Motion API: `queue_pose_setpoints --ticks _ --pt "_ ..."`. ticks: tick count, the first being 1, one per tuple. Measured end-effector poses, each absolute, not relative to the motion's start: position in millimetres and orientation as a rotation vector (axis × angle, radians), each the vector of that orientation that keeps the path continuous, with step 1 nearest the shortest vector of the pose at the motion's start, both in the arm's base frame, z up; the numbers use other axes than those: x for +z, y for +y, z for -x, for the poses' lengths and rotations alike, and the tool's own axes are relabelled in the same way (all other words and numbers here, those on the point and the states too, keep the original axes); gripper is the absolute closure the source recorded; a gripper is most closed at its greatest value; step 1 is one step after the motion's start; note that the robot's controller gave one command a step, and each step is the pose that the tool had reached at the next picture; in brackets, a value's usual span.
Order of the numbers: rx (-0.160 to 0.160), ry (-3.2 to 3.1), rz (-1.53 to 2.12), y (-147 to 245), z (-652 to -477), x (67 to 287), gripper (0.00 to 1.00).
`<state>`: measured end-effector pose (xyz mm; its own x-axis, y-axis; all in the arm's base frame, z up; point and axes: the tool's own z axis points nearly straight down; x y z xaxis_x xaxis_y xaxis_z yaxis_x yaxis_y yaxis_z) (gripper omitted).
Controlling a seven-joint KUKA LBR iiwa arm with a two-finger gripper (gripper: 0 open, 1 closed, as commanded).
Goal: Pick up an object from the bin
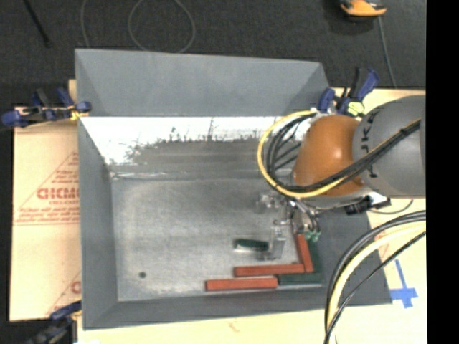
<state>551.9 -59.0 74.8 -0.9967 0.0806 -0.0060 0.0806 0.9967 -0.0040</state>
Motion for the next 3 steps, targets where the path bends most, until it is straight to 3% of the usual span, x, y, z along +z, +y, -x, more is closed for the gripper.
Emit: queue_pose_setpoints --ticks 1,2,3 --pt "0.002 3.136 -0.147 -42 -478.6 71 0.00" --pt "0.002 3.131 -0.150 -42 -482.1 73 1.00" --pt "0.003 3.125 -0.157 -22 -507.8 171 1.00"
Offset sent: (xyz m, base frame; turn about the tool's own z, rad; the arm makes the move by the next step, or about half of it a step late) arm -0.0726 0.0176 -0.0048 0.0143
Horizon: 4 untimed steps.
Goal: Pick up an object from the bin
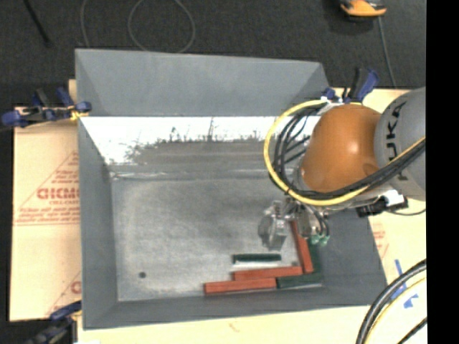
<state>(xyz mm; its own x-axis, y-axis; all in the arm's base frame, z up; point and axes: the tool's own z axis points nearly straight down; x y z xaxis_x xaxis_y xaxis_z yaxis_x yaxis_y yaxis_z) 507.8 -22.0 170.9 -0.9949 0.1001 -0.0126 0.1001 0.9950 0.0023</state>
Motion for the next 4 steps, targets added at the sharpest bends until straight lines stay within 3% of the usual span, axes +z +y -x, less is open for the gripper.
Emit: queue_pose_setpoints --ticks 1,2,3,4 --pt "0.002 3.134 -0.163 -23 -505.3 166 0.00" --pt "-0.001 3.145 -0.059 -43 -487.1 66 0.00" --pt "-0.001 3.143 -0.061 -42 -489.2 73 1.00" --pt "-0.004 3.124 -0.134 -75 -535.3 160 1.00"
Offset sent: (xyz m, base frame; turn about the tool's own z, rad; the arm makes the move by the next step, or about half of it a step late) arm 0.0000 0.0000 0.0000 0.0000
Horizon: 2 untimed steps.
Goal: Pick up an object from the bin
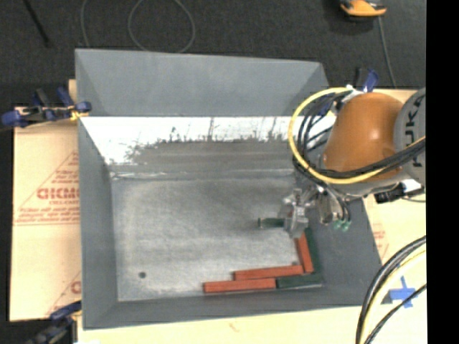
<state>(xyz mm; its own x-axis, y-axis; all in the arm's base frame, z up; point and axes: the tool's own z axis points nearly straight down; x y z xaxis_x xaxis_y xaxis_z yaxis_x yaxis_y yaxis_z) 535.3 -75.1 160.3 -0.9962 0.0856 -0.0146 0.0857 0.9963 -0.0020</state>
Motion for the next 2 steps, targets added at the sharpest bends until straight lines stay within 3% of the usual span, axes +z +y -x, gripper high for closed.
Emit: queue_pose_setpoints --ticks 1,2 --pt "-0.006 3.131 0.044 -107 -626.7 149 1.00" --pt "-0.007 3.126 0.033 -116 -642.5 234 1.00"
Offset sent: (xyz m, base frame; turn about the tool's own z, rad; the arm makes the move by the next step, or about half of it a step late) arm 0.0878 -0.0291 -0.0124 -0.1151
